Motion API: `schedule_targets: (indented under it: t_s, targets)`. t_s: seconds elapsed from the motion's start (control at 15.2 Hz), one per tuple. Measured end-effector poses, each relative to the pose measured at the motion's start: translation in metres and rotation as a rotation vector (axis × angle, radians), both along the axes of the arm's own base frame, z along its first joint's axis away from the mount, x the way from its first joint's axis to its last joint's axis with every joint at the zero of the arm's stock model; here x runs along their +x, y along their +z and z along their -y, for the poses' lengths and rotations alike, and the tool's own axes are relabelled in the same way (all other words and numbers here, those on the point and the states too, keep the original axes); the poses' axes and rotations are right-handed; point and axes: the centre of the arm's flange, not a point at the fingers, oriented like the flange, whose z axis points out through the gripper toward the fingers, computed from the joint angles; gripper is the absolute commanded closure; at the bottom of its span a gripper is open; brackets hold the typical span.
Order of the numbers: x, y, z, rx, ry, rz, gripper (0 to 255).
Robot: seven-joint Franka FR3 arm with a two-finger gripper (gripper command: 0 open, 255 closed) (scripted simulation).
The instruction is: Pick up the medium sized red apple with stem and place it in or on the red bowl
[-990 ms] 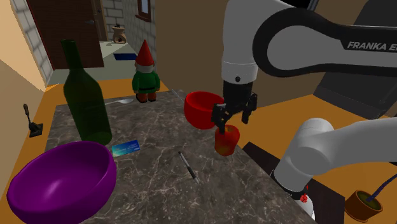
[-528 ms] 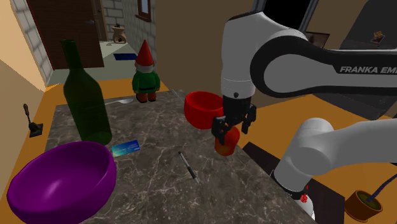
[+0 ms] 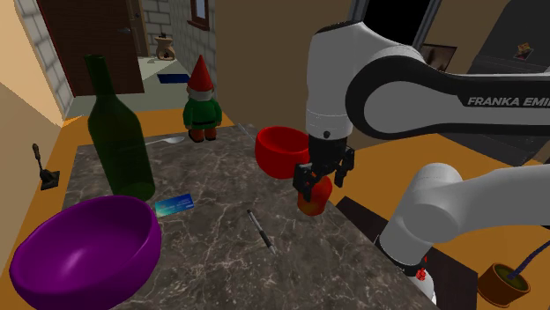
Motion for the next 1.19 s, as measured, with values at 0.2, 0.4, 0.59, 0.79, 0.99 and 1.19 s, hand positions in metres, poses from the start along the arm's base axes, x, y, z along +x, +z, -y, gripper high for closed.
schedule_targets:
  t_s: [0.2,0.4,0.59,0.79,0.99,1.19]
  targets:
    - [0.000,0.001,0.000,0.000,0.000,0.001,255]
    - [0.000,0.001,0.000,0.000,0.000,0.001,255]
    - [0.000,0.001,0.000,0.000,0.000,0.001,255]
    - [0.001,0.006,0.000,0.000,0.000,0.000,255]
    - [0.001,0.021,0.001,0.000,0.000,0.000,255]
    - [0.000,0.036,0.001,0.000,0.000,0.000,255]
